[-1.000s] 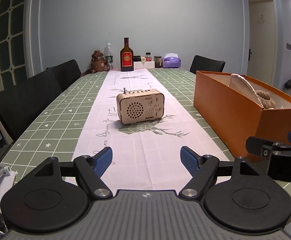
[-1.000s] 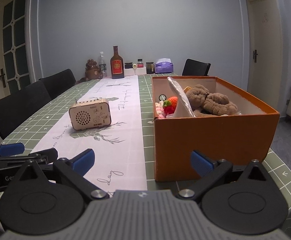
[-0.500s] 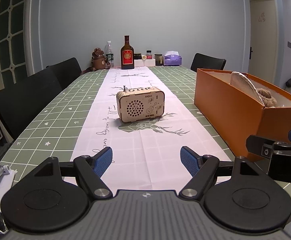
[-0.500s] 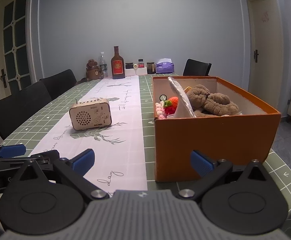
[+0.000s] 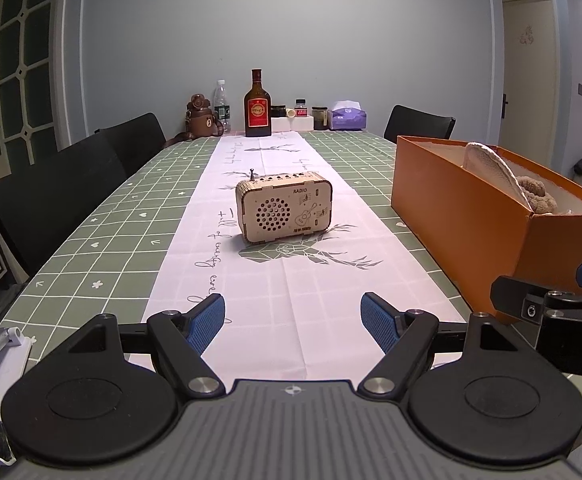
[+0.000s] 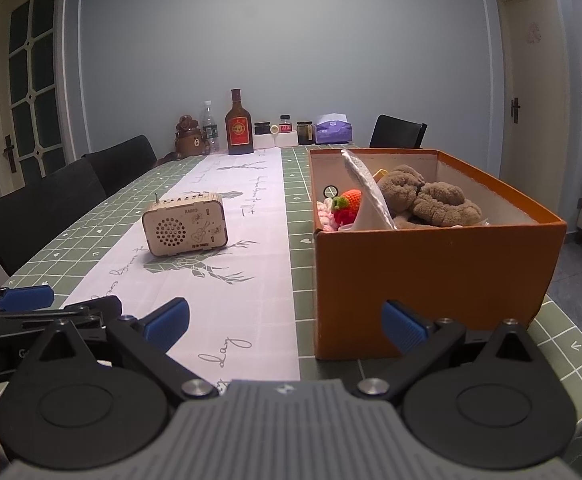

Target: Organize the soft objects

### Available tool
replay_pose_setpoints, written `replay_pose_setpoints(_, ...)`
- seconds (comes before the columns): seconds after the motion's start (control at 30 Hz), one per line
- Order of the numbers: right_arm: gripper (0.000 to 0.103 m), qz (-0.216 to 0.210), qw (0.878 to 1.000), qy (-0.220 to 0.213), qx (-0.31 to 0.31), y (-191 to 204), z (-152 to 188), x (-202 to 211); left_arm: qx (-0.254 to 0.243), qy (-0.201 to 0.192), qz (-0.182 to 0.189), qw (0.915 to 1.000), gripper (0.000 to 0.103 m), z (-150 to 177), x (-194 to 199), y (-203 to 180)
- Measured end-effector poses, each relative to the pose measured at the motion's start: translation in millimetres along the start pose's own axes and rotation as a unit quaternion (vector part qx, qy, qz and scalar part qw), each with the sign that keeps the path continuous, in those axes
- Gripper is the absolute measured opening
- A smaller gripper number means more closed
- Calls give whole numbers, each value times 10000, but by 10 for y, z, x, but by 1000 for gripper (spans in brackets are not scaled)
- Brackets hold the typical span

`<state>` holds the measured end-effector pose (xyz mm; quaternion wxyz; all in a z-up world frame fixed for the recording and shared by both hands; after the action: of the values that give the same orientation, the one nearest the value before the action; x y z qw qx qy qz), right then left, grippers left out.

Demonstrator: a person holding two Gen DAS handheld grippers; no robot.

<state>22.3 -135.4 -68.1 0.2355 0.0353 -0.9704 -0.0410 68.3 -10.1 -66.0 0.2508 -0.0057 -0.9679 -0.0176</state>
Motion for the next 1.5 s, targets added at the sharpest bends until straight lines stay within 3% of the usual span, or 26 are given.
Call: replay_pose_setpoints(1.5,100,-54,10000,-13,71,39,-9,-7,1,-28,-41,10000,91,-18,29,21)
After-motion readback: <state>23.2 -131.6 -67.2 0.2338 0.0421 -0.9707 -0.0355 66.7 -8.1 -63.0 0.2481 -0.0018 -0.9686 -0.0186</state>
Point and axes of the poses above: each gripper's, at about its wrist camera, not at the fingertips, and x roughly against the way its jaws point, y to its left, z to its underside, the point moved 5 cm from there along -x, roughly the way its jaws point
